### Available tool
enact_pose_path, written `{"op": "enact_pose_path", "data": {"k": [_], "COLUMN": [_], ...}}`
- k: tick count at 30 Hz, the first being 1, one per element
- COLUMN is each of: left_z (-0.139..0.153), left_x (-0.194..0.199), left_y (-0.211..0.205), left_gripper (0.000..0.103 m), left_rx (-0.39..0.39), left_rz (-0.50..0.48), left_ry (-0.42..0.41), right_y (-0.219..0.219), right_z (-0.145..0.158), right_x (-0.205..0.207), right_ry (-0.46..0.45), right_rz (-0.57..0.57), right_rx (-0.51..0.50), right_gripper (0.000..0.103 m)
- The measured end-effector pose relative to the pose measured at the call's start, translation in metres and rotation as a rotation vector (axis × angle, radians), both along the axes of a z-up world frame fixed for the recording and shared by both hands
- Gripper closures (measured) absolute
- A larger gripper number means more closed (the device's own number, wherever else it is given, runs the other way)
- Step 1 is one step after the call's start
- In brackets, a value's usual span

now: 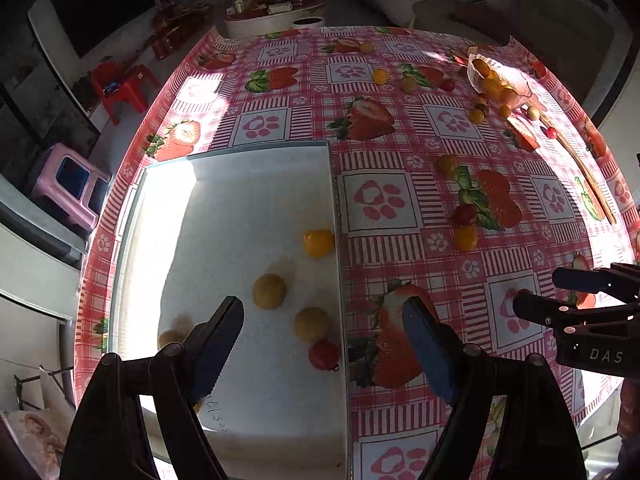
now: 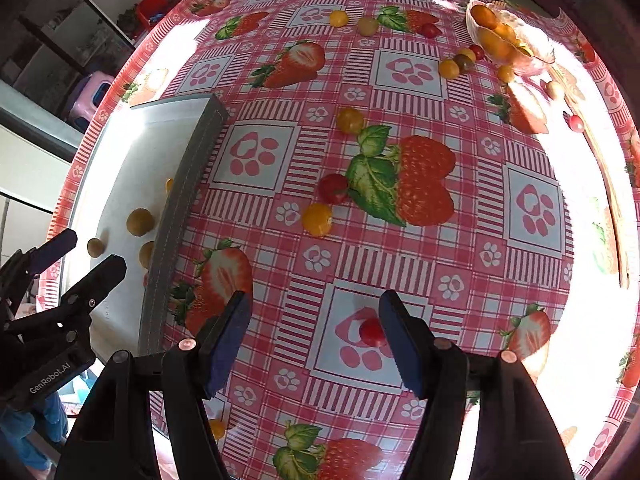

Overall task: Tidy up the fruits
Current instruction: 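Move both open tools back over the tablecloth toward remaining fruits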

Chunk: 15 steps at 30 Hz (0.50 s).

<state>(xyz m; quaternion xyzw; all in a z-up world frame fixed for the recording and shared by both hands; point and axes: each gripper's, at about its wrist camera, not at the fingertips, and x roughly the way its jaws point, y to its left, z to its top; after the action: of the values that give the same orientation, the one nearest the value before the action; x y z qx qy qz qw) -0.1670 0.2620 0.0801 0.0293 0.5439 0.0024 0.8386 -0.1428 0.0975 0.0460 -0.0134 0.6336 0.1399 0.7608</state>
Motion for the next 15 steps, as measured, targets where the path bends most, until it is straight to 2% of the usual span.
{"op": "enact_pose_path", "data": {"k": [5, 11, 15], "left_z": [-0.007, -0.028, -0.044], "left_x": [0.019, 0.043, 0.056], "left_y": [-0.041, -0.077, -0.092], "left_gripper": [0.02, 0.02, 0.02], "left_rx": [-0.022, -0.059, -0.067], "left_rz": [-0.08, -0.122, -0.14], "left_ry": [0.019, 0.052, 0.075], "right_y": [-0.047, -0.098, -0.127], "right_z": [-0.006, -0.009, -0.012], "right_x": [-0.022, -0.049, -0.066], "right_ry": [0.016, 0.018, 0.033], "right_rz": [-0.091, -0.205, -0.297], "right_rx": [-0.046, -0.105, -0.106], "right_gripper": [0.032, 0.032, 0.032]}}
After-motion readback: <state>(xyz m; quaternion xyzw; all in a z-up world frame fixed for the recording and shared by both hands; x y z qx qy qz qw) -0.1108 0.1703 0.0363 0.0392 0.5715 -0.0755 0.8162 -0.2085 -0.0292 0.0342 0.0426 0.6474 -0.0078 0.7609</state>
